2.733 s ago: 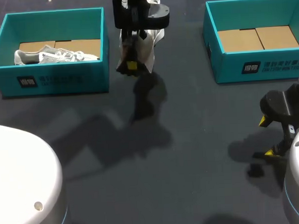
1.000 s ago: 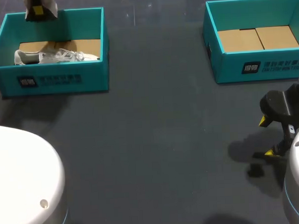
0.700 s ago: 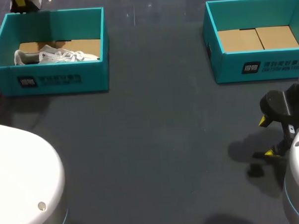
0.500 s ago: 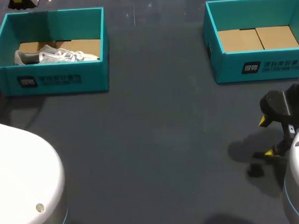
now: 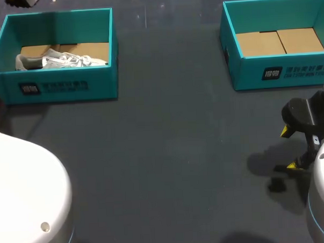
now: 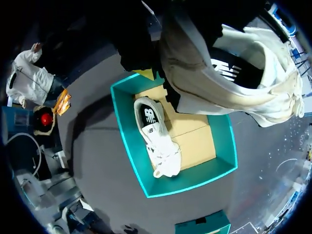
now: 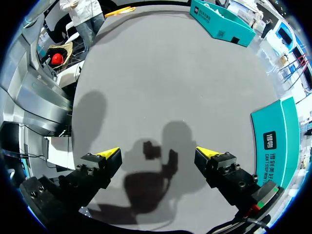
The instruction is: Take the shoe out of the shoebox, open the shoe tongue, remove and reinsert the insole, then place the shoe into the shoebox
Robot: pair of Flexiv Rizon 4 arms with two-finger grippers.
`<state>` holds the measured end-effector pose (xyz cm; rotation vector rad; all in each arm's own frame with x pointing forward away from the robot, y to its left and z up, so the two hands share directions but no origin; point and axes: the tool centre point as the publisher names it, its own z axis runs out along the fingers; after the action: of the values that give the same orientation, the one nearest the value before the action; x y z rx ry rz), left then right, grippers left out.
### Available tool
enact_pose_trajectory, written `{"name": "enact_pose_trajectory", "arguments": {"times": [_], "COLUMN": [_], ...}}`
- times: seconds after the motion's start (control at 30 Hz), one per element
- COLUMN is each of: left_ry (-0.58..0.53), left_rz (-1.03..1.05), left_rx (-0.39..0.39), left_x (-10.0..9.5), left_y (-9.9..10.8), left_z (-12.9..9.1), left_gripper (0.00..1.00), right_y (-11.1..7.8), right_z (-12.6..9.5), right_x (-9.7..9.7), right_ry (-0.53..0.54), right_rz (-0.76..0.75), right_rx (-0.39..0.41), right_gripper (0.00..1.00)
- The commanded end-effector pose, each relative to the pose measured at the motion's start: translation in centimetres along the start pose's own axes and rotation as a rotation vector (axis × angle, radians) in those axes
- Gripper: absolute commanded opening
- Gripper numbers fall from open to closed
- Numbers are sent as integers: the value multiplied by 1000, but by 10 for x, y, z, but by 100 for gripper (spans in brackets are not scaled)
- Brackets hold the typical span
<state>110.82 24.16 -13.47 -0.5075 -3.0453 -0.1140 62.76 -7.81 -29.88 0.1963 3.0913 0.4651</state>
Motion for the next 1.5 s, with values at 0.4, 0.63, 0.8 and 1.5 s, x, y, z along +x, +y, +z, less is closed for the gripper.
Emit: {"name": "enact_pose_trajectory", "arguments": {"times": [0.4, 0.63, 0.8, 1.5], "left_ry": [-53, -59, -50, -45], "left_rz": [318, 684, 772, 988], "left_rx": [-32, -48, -66, -167], "left_x": [12, 9, 9, -2], "left_y": [3, 20, 25, 42], "left_z": [-1, -1, -2, 30], "left_gripper": [0, 0, 0, 0], "right_y": [-1, -1, -1, -1], "right_z": [-1, -1, -1, -1], "right_x": [3, 3, 3, 3], "right_ry": [-4, -4, -4, -4], "right_rz": [-1, -1, -1, -1], "right_rx": [1, 1, 1, 1], "right_gripper": [100, 100, 100, 100]}}
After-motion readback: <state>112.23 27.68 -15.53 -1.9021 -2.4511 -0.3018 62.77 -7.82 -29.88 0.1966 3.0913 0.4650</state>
